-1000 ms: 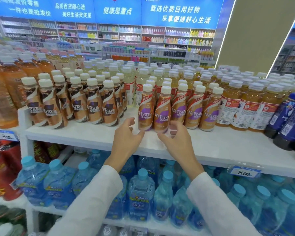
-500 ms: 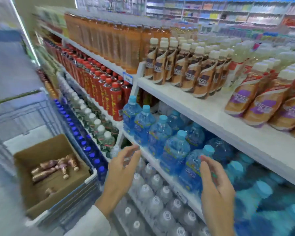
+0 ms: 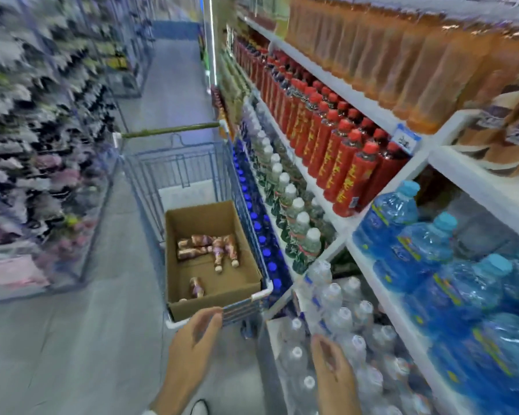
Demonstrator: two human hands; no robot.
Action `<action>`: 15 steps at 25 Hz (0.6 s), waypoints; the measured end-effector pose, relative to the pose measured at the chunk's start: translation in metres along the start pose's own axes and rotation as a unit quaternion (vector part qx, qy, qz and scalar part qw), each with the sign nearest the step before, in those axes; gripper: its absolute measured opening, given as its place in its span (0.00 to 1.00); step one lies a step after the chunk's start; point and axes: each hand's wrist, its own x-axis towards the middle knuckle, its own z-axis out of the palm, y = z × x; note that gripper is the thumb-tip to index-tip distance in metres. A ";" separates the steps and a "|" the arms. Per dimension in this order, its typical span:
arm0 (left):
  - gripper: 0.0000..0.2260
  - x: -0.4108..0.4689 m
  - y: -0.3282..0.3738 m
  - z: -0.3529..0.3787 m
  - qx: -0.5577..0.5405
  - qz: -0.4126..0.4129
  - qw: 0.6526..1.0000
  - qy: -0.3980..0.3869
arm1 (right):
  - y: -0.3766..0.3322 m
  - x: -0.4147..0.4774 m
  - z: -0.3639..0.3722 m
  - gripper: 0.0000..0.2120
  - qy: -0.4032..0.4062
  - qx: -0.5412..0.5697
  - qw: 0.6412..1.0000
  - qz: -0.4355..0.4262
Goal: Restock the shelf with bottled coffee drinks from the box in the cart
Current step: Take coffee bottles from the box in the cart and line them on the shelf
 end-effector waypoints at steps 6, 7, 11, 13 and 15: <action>0.06 0.079 -0.036 -0.070 0.018 -0.077 0.996 0.028 | -0.007 0.050 0.103 0.05 -0.043 -0.086 0.995 0.027; 0.06 0.092 -0.039 -0.080 0.025 -0.081 0.996 0.030 | -0.010 0.057 0.116 0.06 -0.054 -0.095 0.993 0.036; 0.06 0.136 -0.050 -0.097 0.022 -0.105 0.993 0.044 | -0.023 0.086 0.157 0.05 -0.095 -0.119 0.987 0.056; 0.05 0.158 -0.056 -0.094 0.019 -0.137 0.989 0.050 | -0.027 0.099 0.174 0.04 -0.124 -0.147 0.979 0.062; 0.05 0.186 -0.063 -0.085 -0.022 -0.205 0.977 0.059 | -0.029 0.118 0.190 0.05 -0.149 -0.163 0.973 0.073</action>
